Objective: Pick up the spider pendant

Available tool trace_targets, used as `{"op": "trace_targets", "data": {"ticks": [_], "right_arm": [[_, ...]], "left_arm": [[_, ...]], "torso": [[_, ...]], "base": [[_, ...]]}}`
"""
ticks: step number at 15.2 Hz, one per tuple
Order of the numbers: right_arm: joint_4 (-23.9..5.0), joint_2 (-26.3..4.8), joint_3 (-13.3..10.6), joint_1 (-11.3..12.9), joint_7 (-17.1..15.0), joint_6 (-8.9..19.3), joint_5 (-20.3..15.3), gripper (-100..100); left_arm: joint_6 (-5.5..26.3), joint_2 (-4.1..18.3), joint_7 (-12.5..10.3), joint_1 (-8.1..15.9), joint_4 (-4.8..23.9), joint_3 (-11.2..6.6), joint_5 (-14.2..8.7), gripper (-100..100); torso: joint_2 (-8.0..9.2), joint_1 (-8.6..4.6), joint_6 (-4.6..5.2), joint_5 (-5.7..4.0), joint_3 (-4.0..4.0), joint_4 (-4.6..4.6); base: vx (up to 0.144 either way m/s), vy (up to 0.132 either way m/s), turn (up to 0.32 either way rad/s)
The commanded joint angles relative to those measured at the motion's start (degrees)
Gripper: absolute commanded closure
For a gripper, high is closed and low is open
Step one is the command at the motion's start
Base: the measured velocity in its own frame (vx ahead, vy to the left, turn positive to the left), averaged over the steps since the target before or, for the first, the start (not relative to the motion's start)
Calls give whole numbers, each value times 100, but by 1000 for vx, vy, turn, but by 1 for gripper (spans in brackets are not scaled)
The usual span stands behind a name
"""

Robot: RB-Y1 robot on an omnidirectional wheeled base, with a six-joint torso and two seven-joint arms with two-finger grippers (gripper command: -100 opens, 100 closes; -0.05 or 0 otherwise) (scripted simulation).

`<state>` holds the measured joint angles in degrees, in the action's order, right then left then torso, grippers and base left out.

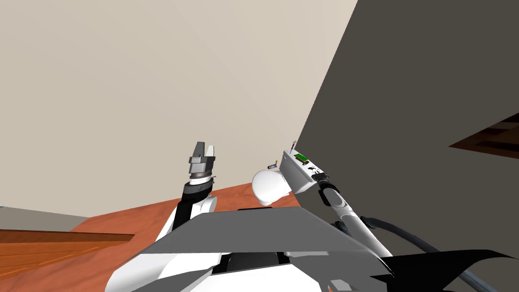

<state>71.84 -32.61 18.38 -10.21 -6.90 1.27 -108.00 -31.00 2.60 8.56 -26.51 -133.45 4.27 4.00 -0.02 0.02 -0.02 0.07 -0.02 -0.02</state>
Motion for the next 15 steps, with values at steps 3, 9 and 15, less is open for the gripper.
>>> {"op": "trace_targets", "data": {"ticks": [3, 9, 15], "right_arm": [[172, -210, -249, -287, 149, 357, 485, 100], [478, -580, -657, -775, 392, 812, 1186, 100], [631, -765, -884, -1018, 514, 1190, 1938, 100]], "left_arm": [[0, 0, 0, 0, 0, 0, 0, 0], [0, 0, 0, 0, 0, 0, 0, 0], [0, 0, 0, 0, 0, 0, 0, 0]], "torso": [[1, 1, -3, -2, 0, -2], [-2, 4, -3, 1, -3, -4], [-4, 5, -6, 1, -5, -6]], "base": [[3, -3, 52], [2, -2, 57], [2, -3, 60]]}}
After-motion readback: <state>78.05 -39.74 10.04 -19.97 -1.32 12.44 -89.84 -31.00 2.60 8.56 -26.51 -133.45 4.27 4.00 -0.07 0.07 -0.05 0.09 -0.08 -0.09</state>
